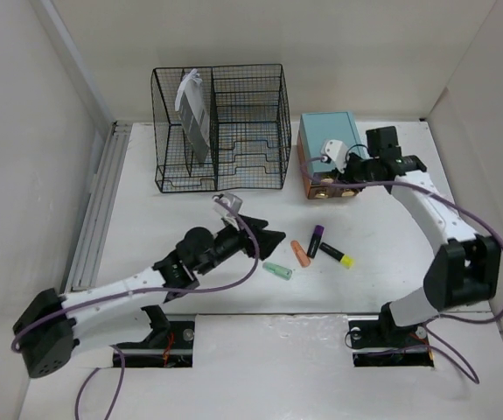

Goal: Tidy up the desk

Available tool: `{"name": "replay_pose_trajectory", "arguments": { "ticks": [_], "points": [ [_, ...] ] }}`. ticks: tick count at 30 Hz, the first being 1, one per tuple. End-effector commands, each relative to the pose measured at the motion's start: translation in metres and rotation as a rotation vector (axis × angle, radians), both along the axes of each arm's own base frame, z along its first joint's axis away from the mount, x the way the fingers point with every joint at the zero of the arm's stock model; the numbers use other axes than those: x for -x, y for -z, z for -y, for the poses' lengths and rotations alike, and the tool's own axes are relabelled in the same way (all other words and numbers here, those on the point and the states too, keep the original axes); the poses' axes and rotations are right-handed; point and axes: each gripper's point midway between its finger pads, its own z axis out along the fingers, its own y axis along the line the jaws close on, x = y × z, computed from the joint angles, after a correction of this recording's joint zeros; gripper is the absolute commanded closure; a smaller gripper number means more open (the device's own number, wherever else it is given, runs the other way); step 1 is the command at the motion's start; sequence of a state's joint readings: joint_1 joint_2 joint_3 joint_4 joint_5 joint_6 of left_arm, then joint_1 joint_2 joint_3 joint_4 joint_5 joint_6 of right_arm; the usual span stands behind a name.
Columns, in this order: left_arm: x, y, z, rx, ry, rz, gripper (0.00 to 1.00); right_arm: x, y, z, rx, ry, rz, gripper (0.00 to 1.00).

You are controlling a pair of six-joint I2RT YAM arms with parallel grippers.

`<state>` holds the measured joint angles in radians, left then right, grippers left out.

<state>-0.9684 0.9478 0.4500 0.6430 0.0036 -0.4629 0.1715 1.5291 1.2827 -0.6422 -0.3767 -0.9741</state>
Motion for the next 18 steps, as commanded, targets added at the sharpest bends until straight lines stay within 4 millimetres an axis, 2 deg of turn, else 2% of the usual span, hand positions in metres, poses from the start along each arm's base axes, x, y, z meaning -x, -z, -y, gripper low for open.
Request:
{"name": "replay_pose_trajectory", "arguments": {
  "ticks": [1,2,3,4,5,6,7,8,9,10,11,12,13,14,15,16,17,18],
  "points": [
    [0.001,-0.027,0.038,0.094,0.116,0.023,0.59,0.007,-0.094,-0.014,-0.139,-0.031,0.289,0.10],
    [0.000,-0.010,0.046,0.069,0.136,-0.015,0.72,0.003,-0.106,-0.009,-0.172,0.039,0.341,0.00],
    [-0.013,0.000,0.064,0.046,0.144,-0.047,0.84,0.000,-0.115,0.000,-0.258,0.156,0.349,0.00],
    [-0.016,0.001,0.076,0.048,0.172,-0.045,0.92,0.001,-0.124,0.008,-0.324,0.232,0.379,0.00],
    [-0.022,0.005,0.086,0.052,0.172,-0.062,0.95,-0.005,-0.140,0.026,-0.390,0.287,0.416,0.00],
    [-0.032,-0.004,0.097,0.072,0.176,-0.062,0.95,-0.004,-0.144,0.029,-0.439,0.295,0.398,0.00],
    [-0.044,0.017,0.108,0.069,0.176,-0.112,0.92,-0.001,-0.162,0.029,-0.517,0.303,0.380,0.02],
    [-0.045,0.022,0.116,0.076,0.210,-0.133,0.82,-0.006,-0.163,0.031,-0.569,0.318,0.337,0.10],
    [-0.052,0.026,0.122,0.089,0.212,-0.158,0.70,-0.006,-0.168,0.038,-0.620,0.333,0.304,0.38],
    [-0.063,0.041,0.134,0.089,0.217,-0.195,0.48,-0.006,-0.173,0.040,-0.697,0.373,0.253,0.55],
    [-0.073,0.039,0.136,0.135,0.215,-0.225,0.38,-0.007,-0.178,0.043,-0.741,0.384,0.234,0.69],
    [-0.076,0.043,0.141,0.149,0.216,-0.245,0.31,-0.007,-0.185,0.050,-0.792,0.369,0.229,0.87],
    [-0.087,0.043,0.142,0.171,0.202,-0.257,0.27,-0.006,-0.189,0.052,-0.828,0.375,0.212,0.91],
    [-0.094,0.060,0.145,0.166,0.189,-0.297,0.26,-0.005,-0.186,0.053,-0.880,0.406,0.157,0.91],
    [-0.107,0.065,0.142,0.186,0.145,-0.332,0.24,-0.003,-0.181,0.049,-0.909,0.383,0.111,0.91],
    [-0.111,0.069,0.144,0.191,0.129,-0.348,0.24,-0.002,-0.185,0.051,-0.932,0.372,0.107,0.87],
    [-0.115,0.081,0.145,0.187,0.108,-0.373,0.23,-0.002,-0.180,0.047,-0.954,0.365,0.072,0.84],
    [-0.124,0.082,0.144,0.196,0.087,-0.379,0.23,0.001,-0.174,0.046,-0.994,0.376,0.021,0.84]
  ]
}}
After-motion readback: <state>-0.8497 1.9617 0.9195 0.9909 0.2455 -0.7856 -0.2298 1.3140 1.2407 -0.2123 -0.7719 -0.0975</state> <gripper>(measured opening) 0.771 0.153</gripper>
